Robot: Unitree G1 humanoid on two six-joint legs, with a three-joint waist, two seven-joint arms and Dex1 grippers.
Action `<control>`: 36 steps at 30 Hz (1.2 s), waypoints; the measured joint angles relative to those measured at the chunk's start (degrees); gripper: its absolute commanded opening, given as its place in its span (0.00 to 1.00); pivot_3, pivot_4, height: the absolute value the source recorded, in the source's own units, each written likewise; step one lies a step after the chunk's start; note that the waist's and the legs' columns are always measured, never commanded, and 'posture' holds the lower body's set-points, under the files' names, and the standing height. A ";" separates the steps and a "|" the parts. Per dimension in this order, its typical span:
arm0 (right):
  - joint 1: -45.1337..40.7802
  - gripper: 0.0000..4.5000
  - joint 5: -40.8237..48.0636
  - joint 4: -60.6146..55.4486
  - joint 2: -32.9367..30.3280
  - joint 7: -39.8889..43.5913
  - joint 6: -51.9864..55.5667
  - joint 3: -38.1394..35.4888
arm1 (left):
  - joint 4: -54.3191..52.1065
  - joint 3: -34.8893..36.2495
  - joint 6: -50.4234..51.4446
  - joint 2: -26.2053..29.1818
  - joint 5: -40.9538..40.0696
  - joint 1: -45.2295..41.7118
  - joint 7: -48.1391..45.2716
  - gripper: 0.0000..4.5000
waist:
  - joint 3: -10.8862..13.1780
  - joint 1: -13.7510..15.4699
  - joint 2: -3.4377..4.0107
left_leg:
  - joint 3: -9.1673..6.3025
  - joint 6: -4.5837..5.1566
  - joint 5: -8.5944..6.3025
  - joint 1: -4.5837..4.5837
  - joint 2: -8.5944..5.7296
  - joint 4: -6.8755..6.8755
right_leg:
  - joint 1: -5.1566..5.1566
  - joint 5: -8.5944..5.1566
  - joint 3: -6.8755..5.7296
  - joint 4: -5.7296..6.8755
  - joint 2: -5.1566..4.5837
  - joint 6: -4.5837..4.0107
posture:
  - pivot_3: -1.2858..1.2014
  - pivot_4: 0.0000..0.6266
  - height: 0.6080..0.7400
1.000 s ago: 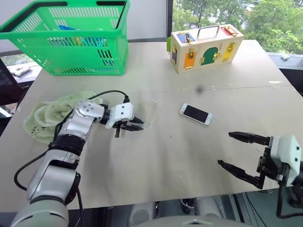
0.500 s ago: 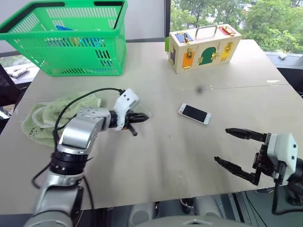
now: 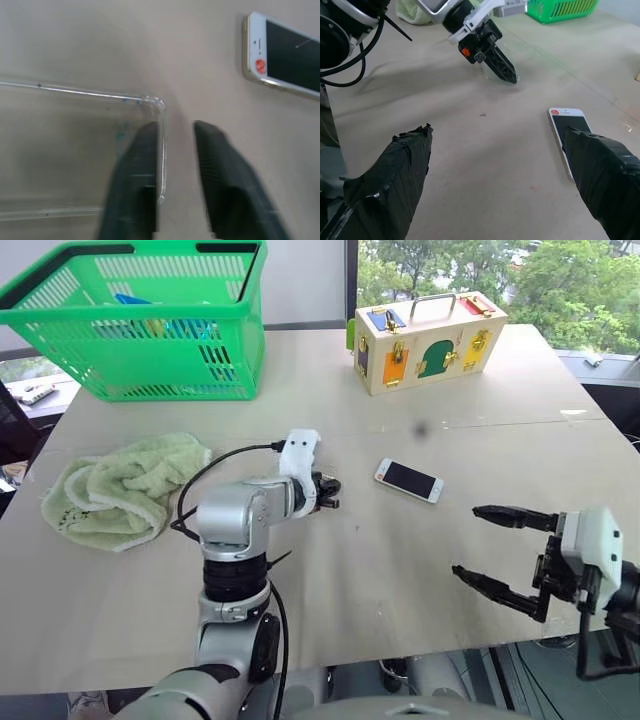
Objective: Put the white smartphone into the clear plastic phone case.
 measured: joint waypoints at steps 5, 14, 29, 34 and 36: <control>1.23 1.00 0.04 -1.55 0.42 -1.96 0.79 -0.21 | -0.49 -2.65 -7.77 16.29 -10.73 0.18 -15.74 0.89 | 0.01 -0.15 0.01 | 0.01 -0.02 -0.01 -0.03 0.05 -0.01 | -0.13 -0.02 0.00 0.12 0.03 -0.04 | 0.52 0.24 1.00; 0.74 1.00 0.03 -2.02 1.45 -4.27 0.95 1.83 | 24.99 -12.73 -58.08 38.36 -9.42 -4.23 -58.55 0.89 | -0.01 0.84 0.07 | 0.20 0.00 -0.01 -0.10 -0.02 0.12 | -0.18 -0.01 -0.01 0.13 -0.21 -0.06 | 0.52 0.24 1.00; 5.16 1.00 1.21 -6.96 3.01 -9.39 1.36 -0.56 | 78.33 -25.12 -107.84 30.23 11.65 -22.81 -70.00 0.41 | -0.04 1.38 -0.04 | 0.36 0.25 -0.16 -0.58 0.04 0.36 | -0.39 0.01 -0.02 -0.08 -0.13 0.01 | 0.52 0.24 1.00; 4.90 1.00 1.71 -7.55 2.95 -10.17 1.87 -0.97 | 78.41 -23.39 -105.62 29.11 10.80 -22.29 -71.88 0.01 | -0.04 1.23 -0.04 | 0.35 0.26 -0.15 -0.49 0.07 0.41 | -0.35 0.05 0.01 -0.03 -0.13 0.05 | 0.52 0.24 1.00; 4.65 1.00 1.74 -7.52 2.93 -10.24 2.02 -0.96 | 76.05 -22.69 -102.32 29.75 9.61 -20.76 -72.72 0.01 | -0.04 1.04 -0.04 | 0.36 0.26 -0.15 -0.47 0.09 0.41 | -0.35 0.05 0.04 0.02 -0.12 0.05 | 0.52 0.24 1.00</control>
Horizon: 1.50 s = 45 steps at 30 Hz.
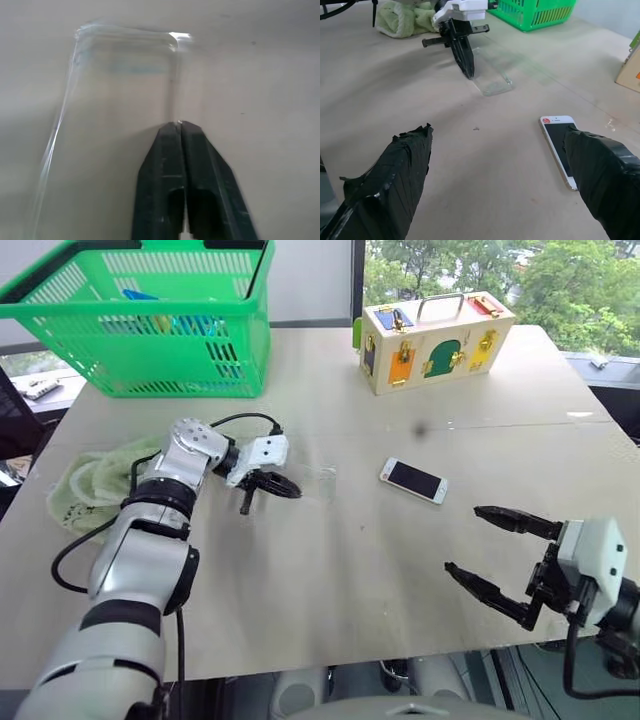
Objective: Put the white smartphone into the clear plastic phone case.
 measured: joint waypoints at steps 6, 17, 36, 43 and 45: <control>-2.23 1.00 -0.71 1.58 -0.13 0.05 0.04 1.66 | -32.37 3.52 19.98 6.17 -7.76 16.16 -0.02 0.01 | 0.01 -1.10 0.01 | 0.01 -0.01 0.00 -0.02 0.07 -0.04 | -0.02 -0.01 0.14 -0.01 -0.06 0.00 | 0.52 0.24 1.00; -7.54 1.00 -4.94 6.38 -0.49 0.87 -0.75 5.31 | -70.11 4.86 43.45 8.13 -10.99 31.10 14.99 0.01 | 0.02 -0.99 0.03 | 0.07 -0.01 0.00 0.29 0.00 -0.04 | 0.08 -0.01 0.17 0.15 -0.04 0.00 | 0.52 0.24 1.00; -8.25 1.00 -5.40 8.37 -3.16 5.84 -0.66 6.55 | -65.29 -3.88 38.95 0.25 -8.84 29.08 21.28 0.51 | 0.02 -1.11 0.03 | 0.14 -0.02 0.00 0.35 -0.01 -0.08 | 0.04 -0.01 0.29 0.25 0.04 0.00 | 0.52 0.24 1.00; -19.54 1.00 -13.95 13.18 -3.35 -0.78 4.95 16.70 | -69.63 8.78 39.44 0.53 -17.67 38.00 24.37 0.99 | 0.02 -1.36 0.05 | 0.18 -0.02 0.00 0.39 0.03 -0.09 | 0.00 -0.02 0.30 0.32 -0.05 -0.02 | 0.52 0.24 1.00; -25.49 1.00 -11.60 18.41 -2.66 -0.10 10.03 19.29 | -73.13 12.99 40.90 -0.55 -21.81 41.17 26.28 0.99 | 0.03 -1.25 0.04 | 0.23 -0.02 0.00 0.39 -0.01 -0.08 | 0.01 -0.02 0.30 0.32 -0.13 -0.02 | 0.52 0.24 1.00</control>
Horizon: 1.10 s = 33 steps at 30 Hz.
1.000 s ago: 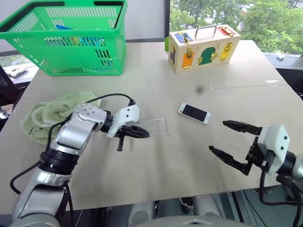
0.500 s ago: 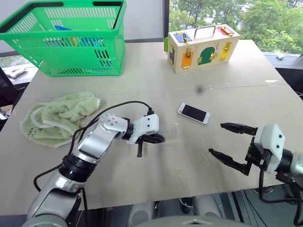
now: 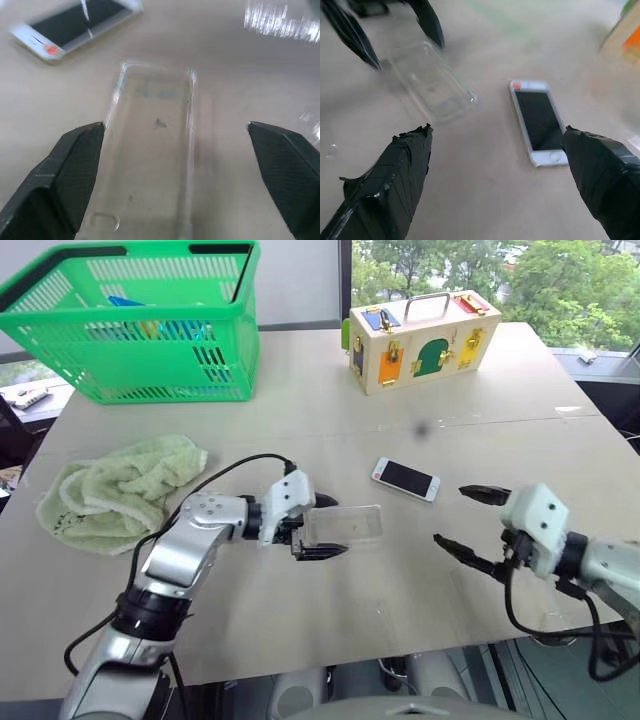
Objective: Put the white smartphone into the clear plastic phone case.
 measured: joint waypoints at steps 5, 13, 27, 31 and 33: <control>-14.34 1.00 -4.36 15.40 3.66 -0.54 2.11 6.88 | -4.92 7.83 -0.77 -0.53 -6.21 8.77 1.80 0.99 | 0.01 0.03 0.03 | -0.01 0.00 0.00 0.00 -0.03 -0.01 | -0.03 0.00 -0.02 0.02 0.06 -0.01 | 0.52 0.24 1.00; -28.82 1.00 -15.57 40.38 9.62 5.11 -4.70 18.87 | -10.48 11.76 1.18 1.98 -11.50 14.92 4.21 0.99 | 0.06 0.06 0.10 | 0.09 0.01 0.00 -0.04 -0.03 -0.02 | -0.02 0.00 0.03 -0.03 0.08 0.00 | 0.52 0.24 1.00; -39.38 1.00 -22.94 59.26 16.62 14.95 -11.22 21.61 | -14.11 14.59 1.40 3.94 -12.91 21.43 7.21 0.99 | 0.07 -1.28 0.15 | 0.05 -0.02 0.01 0.13 0.05 -0.05 | -0.02 0.02 0.02 0.18 0.15 -0.04 | 0.52 0.24 1.00; -40.00 0.65 -24.54 60.46 16.95 16.63 -12.27 21.97 | -14.11 15.14 1.11 4.36 -14.05 21.43 6.69 1.00 | 0.06 -1.47 0.15 | 0.02 -0.02 0.01 0.14 0.06 -0.06 | -0.03 0.01 0.00 0.18 0.16 -0.05 | 0.52 0.24 1.00; -40.02 0.65 -25.14 60.50 16.83 17.34 -12.54 21.87 | -14.02 15.57 0.38 4.76 -14.07 21.44 6.19 1.00 | 0.05 -1.42 0.15 | 0.03 -0.03 0.01 0.13 0.06 -0.06 | -0.02 0.00 0.00 0.18 0.15 -0.05 | 0.52 0.24 1.00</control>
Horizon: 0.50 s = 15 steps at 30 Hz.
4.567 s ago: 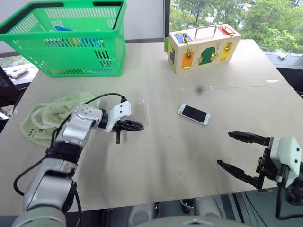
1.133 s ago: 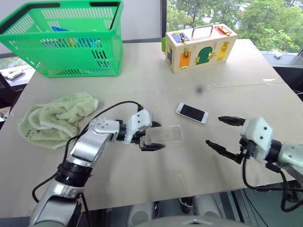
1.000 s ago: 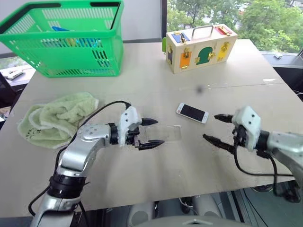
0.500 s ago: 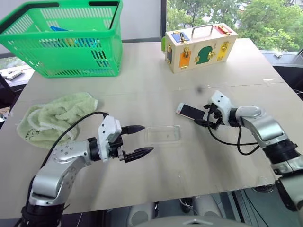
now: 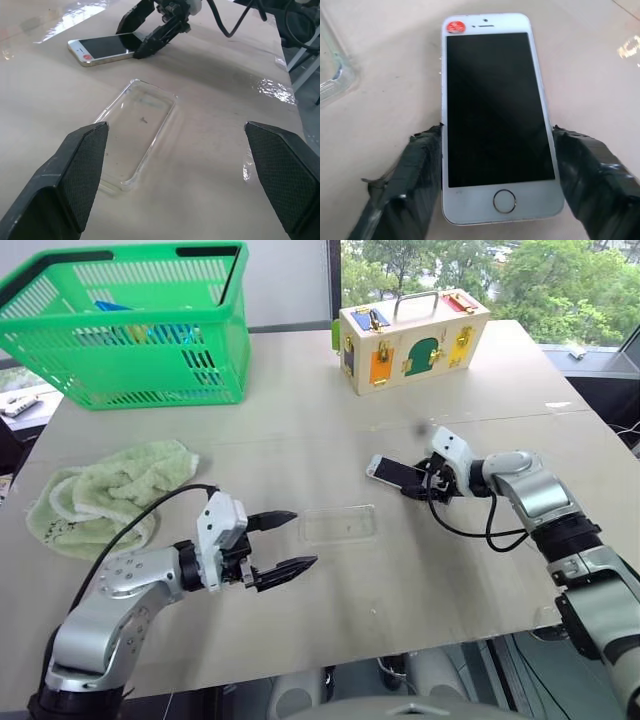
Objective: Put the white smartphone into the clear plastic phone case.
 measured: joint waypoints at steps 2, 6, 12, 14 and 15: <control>0.37 0.65 -0.26 -0.17 -0.34 0.44 -0.55 -0.26 | 0.29 0.48 -0.43 0.12 -0.07 -0.01 -0.27 1.00 | 0.00 0.03 0.00 | 0.02 0.00 0.00 0.00 -0.01 0.00 | 0.00 0.00 0.00 -0.01 -0.03 0.00 | 0.52 0.24 1.00; 2.85 0.64 0.36 -2.01 -0.91 0.91 -2.81 -2.86 | 0.80 1.43 -0.64 -0.21 -0.82 0.01 0.32 1.00 | 0.00 0.45 0.01 | 0.00 -0.01 0.00 -0.05 -0.04 0.00 | 0.00 -0.01 -0.04 -0.07 -0.10 0.02 | 0.52 0.24 1.00; 6.75 0.61 3.71 -16.13 -1.25 4.30 2.55 -2.74 | 9.06 2.68 -9.37 -2.86 0.25 -0.56 -1.72 1.00 | 0.18 -0.19 0.26 | 0.11 -0.01 0.00 -0.15 0.01 -0.08 | -0.22 0.00 0.03 -0.06 -0.08 0.02 | 0.52 0.24 1.00; 5.52 0.61 4.65 -25.16 -1.29 5.68 6.09 -0.51 | 12.21 2.95 -12.25 -2.11 0.27 -0.55 -4.89 1.00 | 0.19 -0.24 0.27 | 0.09 -0.01 -0.01 -0.15 0.07 -0.12 | -0.30 -0.01 0.00 0.00 -0.01 0.00 | 0.52 0.24 1.00; 4.91 0.61 4.85 -26.92 -1.12 5.91 6.87 -0.04 | 12.69 2.96 -12.52 -1.90 0.25 -0.58 -5.45 1.00 | 0.19 -0.12 0.28 | 0.05 -0.01 -0.01 -0.15 0.08 -0.12 | -0.30 -0.02 -0.04 0.01 -0.01 -0.02 | 0.52 0.24 1.00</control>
